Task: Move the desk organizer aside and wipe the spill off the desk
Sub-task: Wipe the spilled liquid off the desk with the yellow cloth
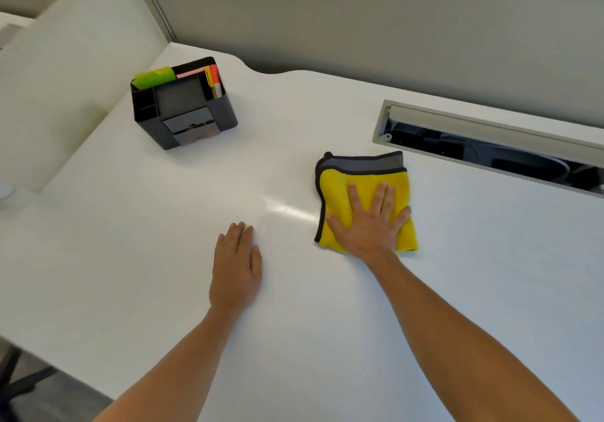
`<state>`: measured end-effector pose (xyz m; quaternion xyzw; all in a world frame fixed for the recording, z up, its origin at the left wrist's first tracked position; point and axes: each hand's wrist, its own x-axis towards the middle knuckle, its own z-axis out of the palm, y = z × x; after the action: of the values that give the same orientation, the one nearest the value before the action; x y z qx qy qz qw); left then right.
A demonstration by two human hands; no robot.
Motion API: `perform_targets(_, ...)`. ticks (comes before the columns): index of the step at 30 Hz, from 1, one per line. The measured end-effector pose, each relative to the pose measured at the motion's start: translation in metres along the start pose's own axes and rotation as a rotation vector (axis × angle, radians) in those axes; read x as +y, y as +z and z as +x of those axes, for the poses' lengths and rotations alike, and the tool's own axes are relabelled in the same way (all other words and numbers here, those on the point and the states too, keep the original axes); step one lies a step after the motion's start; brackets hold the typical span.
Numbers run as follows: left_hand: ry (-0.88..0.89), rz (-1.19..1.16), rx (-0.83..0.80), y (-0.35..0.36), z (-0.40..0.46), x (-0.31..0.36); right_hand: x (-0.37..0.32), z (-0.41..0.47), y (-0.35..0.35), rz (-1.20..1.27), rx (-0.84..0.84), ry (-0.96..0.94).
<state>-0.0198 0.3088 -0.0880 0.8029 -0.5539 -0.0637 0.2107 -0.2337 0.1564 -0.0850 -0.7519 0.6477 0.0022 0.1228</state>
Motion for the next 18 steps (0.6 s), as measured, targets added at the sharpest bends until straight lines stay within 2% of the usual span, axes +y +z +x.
perform_targets(4, 0.035, 0.000, 0.010, -0.003, -0.001, 0.001, -0.039, -0.011, 0.008, -0.035, -0.028, -0.196)
perform_targets(6, -0.025, -0.113, 0.041, -0.007, 0.004, -0.002, -0.046, -0.022, 0.011, -0.053, -0.038, -0.274)
perform_targets(9, -0.139, -0.347, 0.169, -0.019, 0.035, -0.011, -0.042, -0.026, 0.005, 0.068, -0.050, -0.222)
perform_targets(12, -0.228, -0.463, 0.301, -0.034, 0.083, -0.029, -0.036, -0.019, -0.008, 0.211, 0.090, -0.074)
perform_targets(14, -0.255, -0.436, 0.350, -0.044, 0.116, -0.043, -0.036, -0.015, -0.010, 0.180, 0.167, -0.050)
perform_targets(18, -0.286, -0.317, 0.431, -0.061, 0.176, -0.071, -0.045, -0.014, -0.001, 0.062, 0.142, -0.160)
